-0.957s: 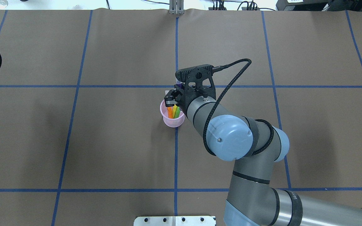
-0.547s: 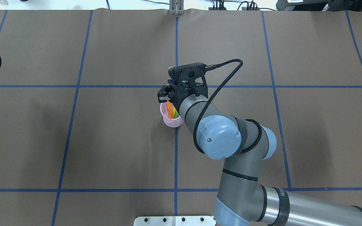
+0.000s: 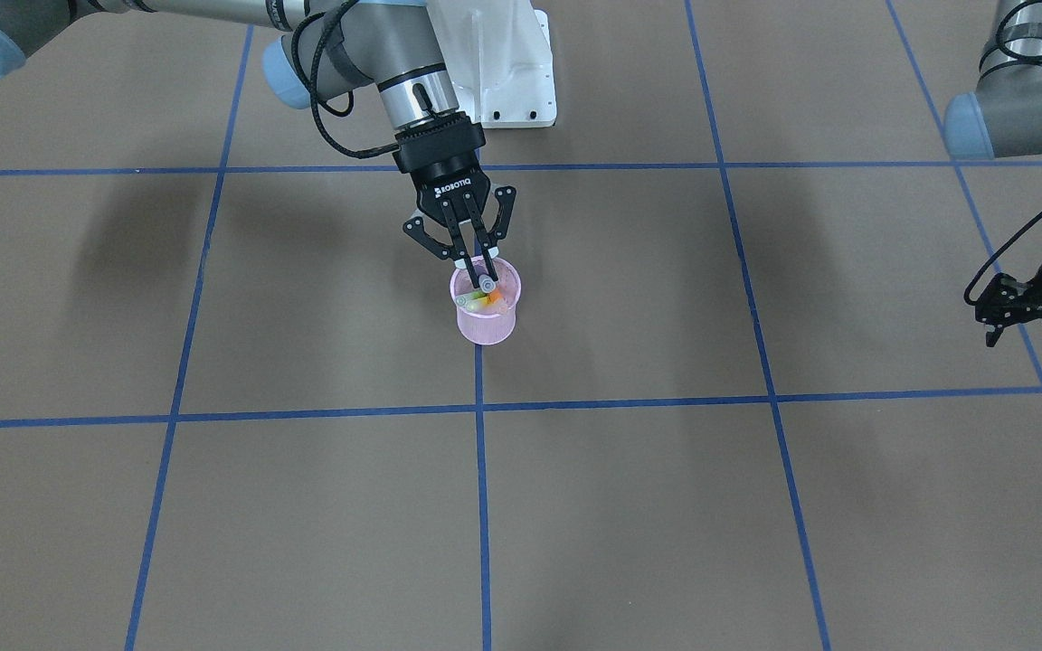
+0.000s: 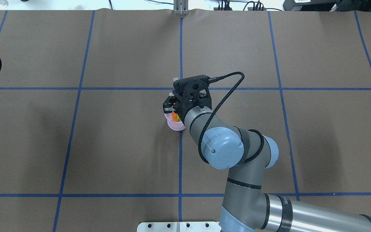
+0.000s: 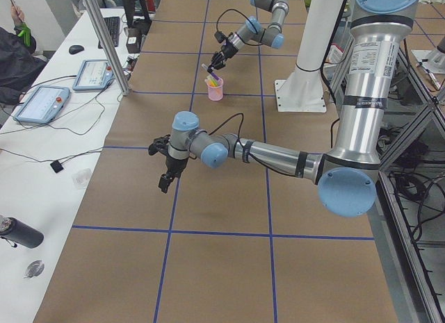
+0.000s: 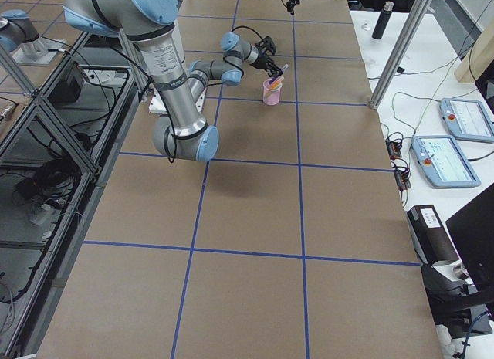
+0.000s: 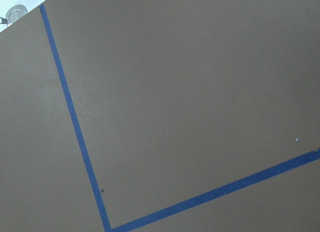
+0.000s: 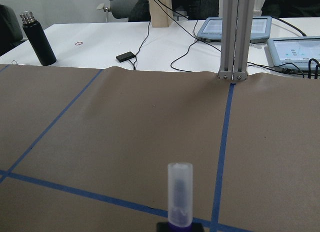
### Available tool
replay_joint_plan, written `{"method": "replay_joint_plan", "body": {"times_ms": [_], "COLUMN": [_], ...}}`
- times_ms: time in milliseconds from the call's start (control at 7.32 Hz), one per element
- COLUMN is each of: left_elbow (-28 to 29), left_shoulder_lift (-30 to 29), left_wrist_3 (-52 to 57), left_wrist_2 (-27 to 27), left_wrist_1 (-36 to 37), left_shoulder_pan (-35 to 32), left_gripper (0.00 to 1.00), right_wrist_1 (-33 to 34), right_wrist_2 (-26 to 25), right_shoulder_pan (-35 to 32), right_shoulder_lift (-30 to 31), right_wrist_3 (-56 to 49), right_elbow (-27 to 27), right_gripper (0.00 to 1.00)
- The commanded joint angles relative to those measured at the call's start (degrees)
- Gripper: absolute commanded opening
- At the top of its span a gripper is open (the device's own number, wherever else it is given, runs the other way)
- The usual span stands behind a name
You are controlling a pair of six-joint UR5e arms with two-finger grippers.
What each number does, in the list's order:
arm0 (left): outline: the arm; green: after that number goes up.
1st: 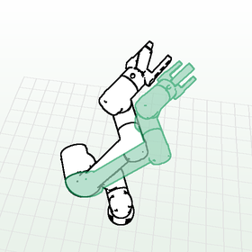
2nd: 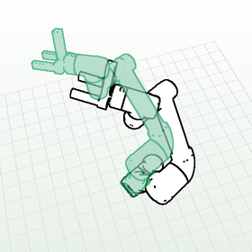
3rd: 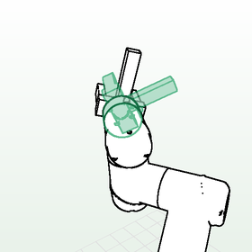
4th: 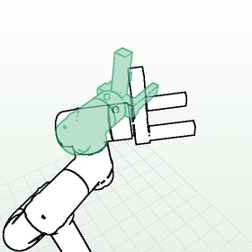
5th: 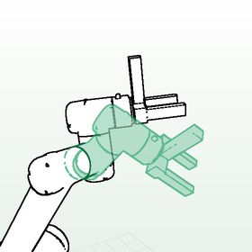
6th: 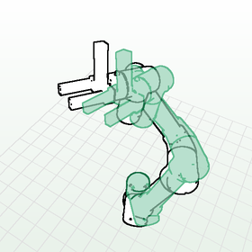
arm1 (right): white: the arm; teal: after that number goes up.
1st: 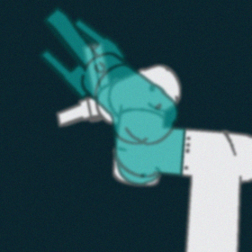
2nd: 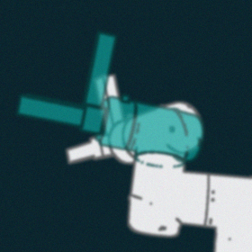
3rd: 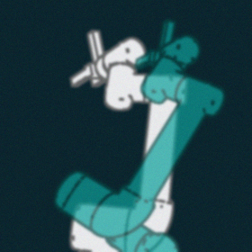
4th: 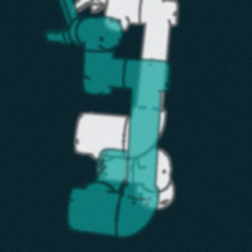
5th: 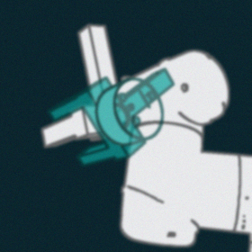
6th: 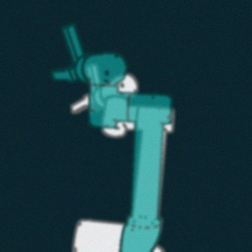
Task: Collect pens into pen holder
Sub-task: 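Drop the purple marker into the cup while the left arm withdraws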
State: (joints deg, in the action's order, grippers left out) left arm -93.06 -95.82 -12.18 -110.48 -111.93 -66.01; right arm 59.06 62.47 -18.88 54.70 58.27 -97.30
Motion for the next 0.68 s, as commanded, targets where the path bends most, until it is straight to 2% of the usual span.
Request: {"method": "replay_joint_plan", "body": {"times_ms": [0, 137, 273, 410, 547], "left_elbow": [1.1, 1.5, 1.6, 1.6, 1.6], "left_shoulder_lift": [-0.1, -0.2, -0.2, -0.2, -0.4], "left_wrist_3": [0.1, 0.1, 0.1, 0.1, 0.1], "left_wrist_2": [0.0, 0.0, 0.0, 0.0, 0.0], "left_wrist_1": [0.0, -0.1, 0.0, 0.0, 0.0], "left_shoulder_pan": [0.1, 0.1, 0.1, 0.1, 0.1], "left_gripper": [1.0, 1.0, 1.0, 0.99, 1.0], "right_wrist_1": [-0.6, -0.8, -1.4, -1.6, -2.0], "right_wrist_2": [-1.6, -1.7, -2.1, -2.3, -2.3], "right_shoulder_pan": [1.2, 1.2, 1.2, 1.2, 1.2], "right_shoulder_lift": [0.6, 0.6, 0.1, 0.2, 0.0], "right_wrist_3": [-0.1, 0.0, 0.6, 0.7, 0.8], "right_elbow": [0.7, 0.7, 0.7, 0.7, 0.4], "right_gripper": [0.0, 0.0, 0.29, 0.99, 1.0]}}
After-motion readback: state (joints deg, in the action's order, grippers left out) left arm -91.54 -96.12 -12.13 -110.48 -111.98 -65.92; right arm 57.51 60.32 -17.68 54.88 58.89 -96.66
